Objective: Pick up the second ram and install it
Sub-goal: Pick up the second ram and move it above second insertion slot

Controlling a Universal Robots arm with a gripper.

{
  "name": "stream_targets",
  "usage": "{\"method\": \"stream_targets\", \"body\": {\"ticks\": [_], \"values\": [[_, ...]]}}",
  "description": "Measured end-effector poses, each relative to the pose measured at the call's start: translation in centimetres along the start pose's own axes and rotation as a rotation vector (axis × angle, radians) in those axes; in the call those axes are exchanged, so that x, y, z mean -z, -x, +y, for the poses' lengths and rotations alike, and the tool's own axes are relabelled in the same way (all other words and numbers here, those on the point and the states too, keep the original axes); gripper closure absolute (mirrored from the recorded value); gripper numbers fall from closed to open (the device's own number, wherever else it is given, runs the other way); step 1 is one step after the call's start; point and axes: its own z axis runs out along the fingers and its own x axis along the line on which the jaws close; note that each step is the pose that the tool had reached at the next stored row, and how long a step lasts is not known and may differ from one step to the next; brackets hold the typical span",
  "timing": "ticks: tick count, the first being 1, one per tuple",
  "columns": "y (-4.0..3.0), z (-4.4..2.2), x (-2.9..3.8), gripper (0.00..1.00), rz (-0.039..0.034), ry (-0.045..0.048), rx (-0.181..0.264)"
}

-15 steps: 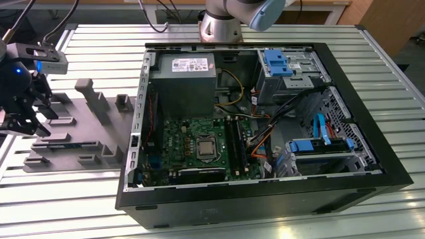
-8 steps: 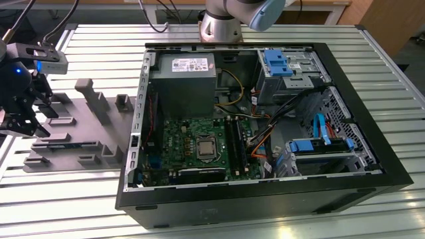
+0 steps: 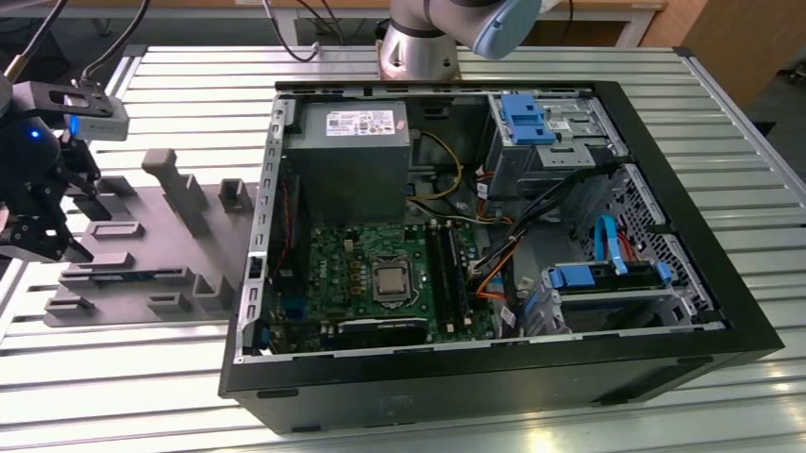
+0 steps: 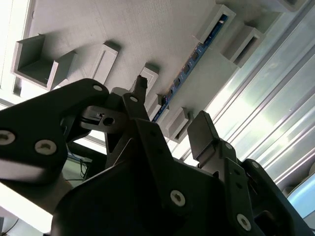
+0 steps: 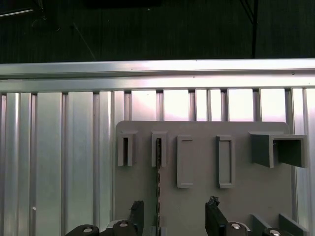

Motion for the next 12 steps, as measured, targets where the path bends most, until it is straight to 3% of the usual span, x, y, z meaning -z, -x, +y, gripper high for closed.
{"method": "stream_targets", "body": {"ticks": [9,10,12], "values": [[-0.01,0.00,-0.11,0.41,0.0008,-0.0001,0.000],[-0.02,0.00,-0.14,0.48,0.0011,-0.0001,0.000],[-0.05,0.00,-0.29,0.48,0.0025,-0.0004,0.000]]}}
